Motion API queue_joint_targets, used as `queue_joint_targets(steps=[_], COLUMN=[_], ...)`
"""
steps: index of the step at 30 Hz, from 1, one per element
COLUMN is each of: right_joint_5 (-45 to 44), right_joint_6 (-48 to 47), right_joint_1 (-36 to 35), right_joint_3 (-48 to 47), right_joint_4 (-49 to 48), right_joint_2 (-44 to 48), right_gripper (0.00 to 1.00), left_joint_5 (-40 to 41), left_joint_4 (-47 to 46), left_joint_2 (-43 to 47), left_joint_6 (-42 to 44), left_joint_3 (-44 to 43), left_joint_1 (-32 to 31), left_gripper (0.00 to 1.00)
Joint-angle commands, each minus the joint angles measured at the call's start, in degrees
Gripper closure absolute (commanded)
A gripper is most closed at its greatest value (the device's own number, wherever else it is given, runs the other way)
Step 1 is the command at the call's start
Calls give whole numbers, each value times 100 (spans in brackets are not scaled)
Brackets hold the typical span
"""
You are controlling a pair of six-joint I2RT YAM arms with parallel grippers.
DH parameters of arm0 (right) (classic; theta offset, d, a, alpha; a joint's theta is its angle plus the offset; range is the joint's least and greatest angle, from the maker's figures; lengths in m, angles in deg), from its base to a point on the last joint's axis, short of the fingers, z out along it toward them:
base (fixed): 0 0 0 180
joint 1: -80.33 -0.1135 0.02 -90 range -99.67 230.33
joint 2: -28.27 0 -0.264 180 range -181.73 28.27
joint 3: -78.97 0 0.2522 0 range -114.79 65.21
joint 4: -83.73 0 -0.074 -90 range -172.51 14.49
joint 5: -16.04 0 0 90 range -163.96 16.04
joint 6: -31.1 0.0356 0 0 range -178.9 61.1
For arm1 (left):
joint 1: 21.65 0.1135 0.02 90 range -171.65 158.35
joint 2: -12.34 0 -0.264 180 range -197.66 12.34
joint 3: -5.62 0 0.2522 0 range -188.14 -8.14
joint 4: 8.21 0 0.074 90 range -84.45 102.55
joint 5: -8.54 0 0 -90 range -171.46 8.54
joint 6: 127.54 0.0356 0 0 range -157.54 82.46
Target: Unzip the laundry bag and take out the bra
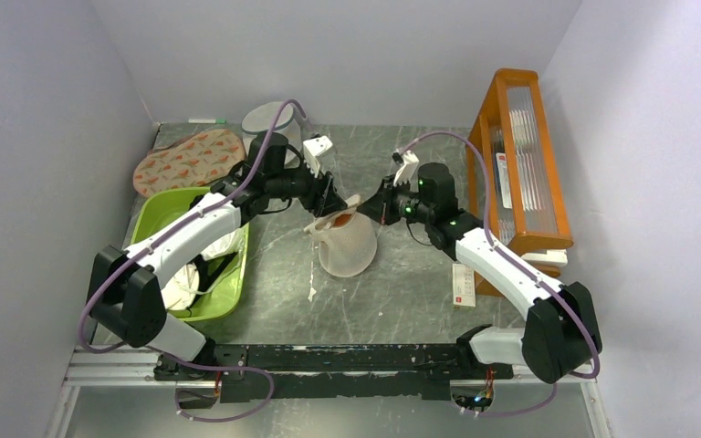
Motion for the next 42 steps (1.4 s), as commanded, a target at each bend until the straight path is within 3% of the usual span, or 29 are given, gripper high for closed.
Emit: queue_joint_targets(steps=[1, 7, 11, 26, 32, 37, 42], right_joint_5=[68, -74, -208, -215, -65, 594, 935], right_joint_6=[30, -23, -88, 16, 339, 576, 313], right_joint_1=[-198, -362, -359, -349, 150, 753, 779], right_joint_3=[-141, -207, -295, -185, -144, -38, -159], right_joint_4=[-151, -19, 169, 138, 132, -74, -68], right_joint_2=[109, 181, 189, 195, 4, -285, -233], right_gripper=[100, 100, 100, 100, 100, 100, 100], left_joint_5=[-341, -419, -44, 463, 768, 1164, 1224], left_joint_4=[-198, 48, 297, 349, 46, -156, -84], left_joint_2=[163, -50, -88, -15, 389, 654, 619], left_joint_6=[-35, 45, 273, 364, 445, 447, 441], left_joint_3=[7, -150, -213, -217, 56, 236, 163], left_joint_1=[-59, -219, -395, -476, -490, -486, -490], left_gripper=[32, 35, 36, 92, 93, 93, 93])
